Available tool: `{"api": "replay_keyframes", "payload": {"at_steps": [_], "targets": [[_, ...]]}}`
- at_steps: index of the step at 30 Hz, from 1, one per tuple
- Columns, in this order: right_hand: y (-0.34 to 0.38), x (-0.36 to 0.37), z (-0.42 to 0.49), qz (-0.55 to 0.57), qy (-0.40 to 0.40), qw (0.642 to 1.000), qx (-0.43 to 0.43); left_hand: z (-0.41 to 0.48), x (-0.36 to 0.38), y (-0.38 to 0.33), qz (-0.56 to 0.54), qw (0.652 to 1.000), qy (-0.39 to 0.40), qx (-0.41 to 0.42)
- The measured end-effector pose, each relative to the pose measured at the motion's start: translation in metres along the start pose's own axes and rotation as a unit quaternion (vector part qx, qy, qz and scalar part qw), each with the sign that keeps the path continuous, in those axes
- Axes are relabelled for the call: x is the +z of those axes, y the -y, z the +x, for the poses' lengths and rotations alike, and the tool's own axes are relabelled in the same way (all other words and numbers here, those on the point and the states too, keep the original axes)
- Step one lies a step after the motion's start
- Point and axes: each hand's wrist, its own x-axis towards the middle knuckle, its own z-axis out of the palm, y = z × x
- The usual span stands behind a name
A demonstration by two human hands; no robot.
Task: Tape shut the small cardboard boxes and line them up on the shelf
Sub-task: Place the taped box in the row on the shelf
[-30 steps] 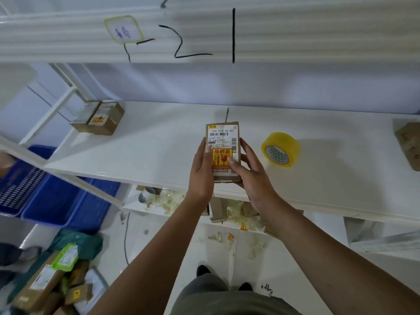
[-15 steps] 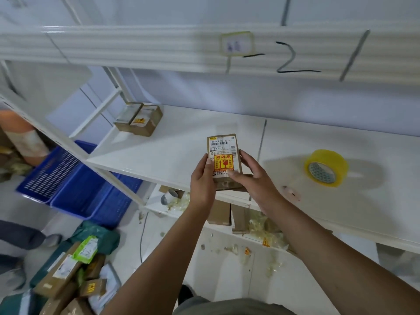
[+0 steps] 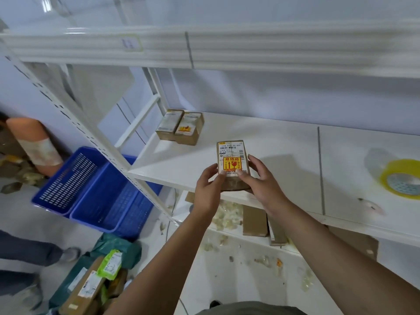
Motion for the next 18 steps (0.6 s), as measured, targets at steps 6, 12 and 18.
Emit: {"api": "replay_keyframes", "payload": {"at_steps": [6, 12, 18], "targets": [[0.008, 0.051, 0.022, -0.017, -0.018, 1.000, 0.006, 0.036, -0.049, -0.003, -0.016, 1.000, 0.003, 0.017], [0.011, 0.069, 0.038, -0.019, -0.010, 1.000, 0.001, 0.066, -0.063, 0.002, -0.023, 0.999, 0.025, 0.013], [0.009, 0.077, 0.073, -0.031, 0.015, 0.999, 0.015, 0.098, -0.063, 0.007, -0.025, 0.999, 0.040, 0.006]]}}
